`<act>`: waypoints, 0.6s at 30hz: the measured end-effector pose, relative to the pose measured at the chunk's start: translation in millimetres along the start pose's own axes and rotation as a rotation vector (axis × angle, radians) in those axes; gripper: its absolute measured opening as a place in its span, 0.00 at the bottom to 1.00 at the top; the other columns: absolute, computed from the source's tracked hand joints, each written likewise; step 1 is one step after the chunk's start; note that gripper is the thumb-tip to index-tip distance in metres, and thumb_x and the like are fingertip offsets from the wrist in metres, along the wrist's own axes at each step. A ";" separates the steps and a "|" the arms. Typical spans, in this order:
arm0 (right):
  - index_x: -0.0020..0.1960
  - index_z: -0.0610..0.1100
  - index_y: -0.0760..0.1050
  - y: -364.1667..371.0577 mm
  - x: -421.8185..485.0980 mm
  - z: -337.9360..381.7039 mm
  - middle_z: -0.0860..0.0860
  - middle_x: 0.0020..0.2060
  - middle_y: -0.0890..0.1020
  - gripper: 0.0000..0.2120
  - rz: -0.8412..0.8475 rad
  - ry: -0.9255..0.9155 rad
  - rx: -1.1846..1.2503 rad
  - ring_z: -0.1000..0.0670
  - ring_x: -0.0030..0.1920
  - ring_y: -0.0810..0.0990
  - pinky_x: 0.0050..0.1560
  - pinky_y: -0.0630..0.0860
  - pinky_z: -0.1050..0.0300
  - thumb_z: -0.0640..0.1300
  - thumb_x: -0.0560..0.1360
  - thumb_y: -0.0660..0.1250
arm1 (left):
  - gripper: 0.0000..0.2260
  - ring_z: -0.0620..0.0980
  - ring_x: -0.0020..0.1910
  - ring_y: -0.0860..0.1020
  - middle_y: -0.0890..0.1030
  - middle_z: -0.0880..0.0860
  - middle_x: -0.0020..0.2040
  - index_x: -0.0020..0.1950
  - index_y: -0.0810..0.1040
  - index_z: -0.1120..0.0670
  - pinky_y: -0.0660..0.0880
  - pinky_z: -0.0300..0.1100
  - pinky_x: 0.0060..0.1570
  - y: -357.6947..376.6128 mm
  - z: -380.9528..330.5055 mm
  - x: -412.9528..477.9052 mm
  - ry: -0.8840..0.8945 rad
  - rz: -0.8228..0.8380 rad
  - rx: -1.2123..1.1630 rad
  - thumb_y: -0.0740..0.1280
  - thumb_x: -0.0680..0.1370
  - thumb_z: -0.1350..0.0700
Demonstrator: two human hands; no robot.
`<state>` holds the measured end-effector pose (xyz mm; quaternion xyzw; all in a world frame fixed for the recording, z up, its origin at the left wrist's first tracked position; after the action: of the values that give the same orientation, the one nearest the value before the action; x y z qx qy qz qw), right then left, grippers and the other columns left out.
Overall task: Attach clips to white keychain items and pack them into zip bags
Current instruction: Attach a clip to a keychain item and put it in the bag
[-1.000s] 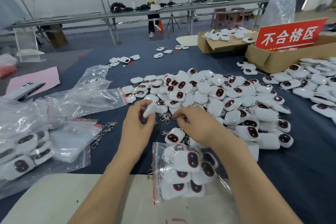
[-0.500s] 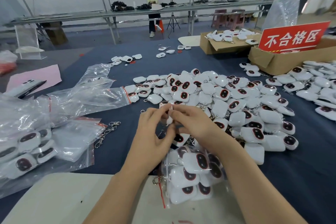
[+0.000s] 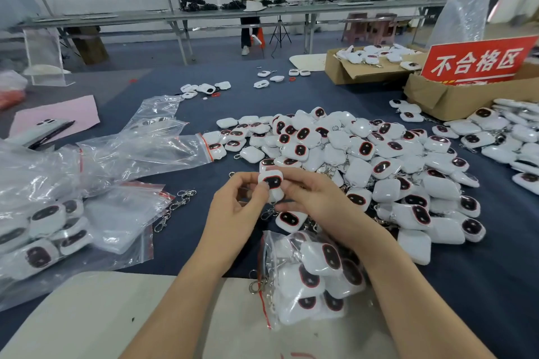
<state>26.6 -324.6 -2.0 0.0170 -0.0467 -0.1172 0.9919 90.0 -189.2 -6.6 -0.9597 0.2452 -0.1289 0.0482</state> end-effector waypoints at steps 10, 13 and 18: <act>0.58 0.53 0.84 0.8 -3.6 3.3 0.48 0.52 0.86 0.13 0.015 -0.012 -0.078 0.48 0.55 0.84 0.53 0.82 0.59 0.40 0.81 0.65 | 0.03 0.37 0.37 0.78 0.83 0.42 0.39 0.51 0.81 0.48 0.73 0.28 0.39 0.4 4.3 2.7 -0.025 0.012 0.034 0.68 0.81 0.55; 0.57 0.55 0.84 1.2 -3.1 2.6 0.46 0.52 0.86 0.14 0.019 -0.017 -0.080 0.46 0.55 0.84 0.53 0.81 0.59 0.40 0.81 0.65 | 0.04 0.36 0.36 0.77 0.83 0.41 0.38 0.50 0.81 0.49 0.72 0.27 0.38 0.4 3.7 3.1 -0.014 0.008 0.028 0.68 0.81 0.56; 0.57 0.53 0.85 -1.5 -0.3 -2.3 0.49 0.47 0.87 0.13 -0.020 0.002 -0.084 0.49 0.49 0.86 0.52 0.82 0.58 0.39 0.81 0.65 | 0.05 0.37 0.37 0.79 0.84 0.42 0.39 0.51 0.82 0.47 0.74 0.30 0.40 0.5 4.1 2.4 -0.020 -0.002 0.008 0.67 0.82 0.56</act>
<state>26.2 -326.0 -4.4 -0.0240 -0.0404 -0.1292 0.9905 93.0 -190.7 -10.1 -0.9610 0.2430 -0.1203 0.0542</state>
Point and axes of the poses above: each hand's wrist, its own x-axis towards the middle knuckle, its own y-axis out of the palm, z = x × y, the point moved 5 cm from there along x, towards the middle knuckle
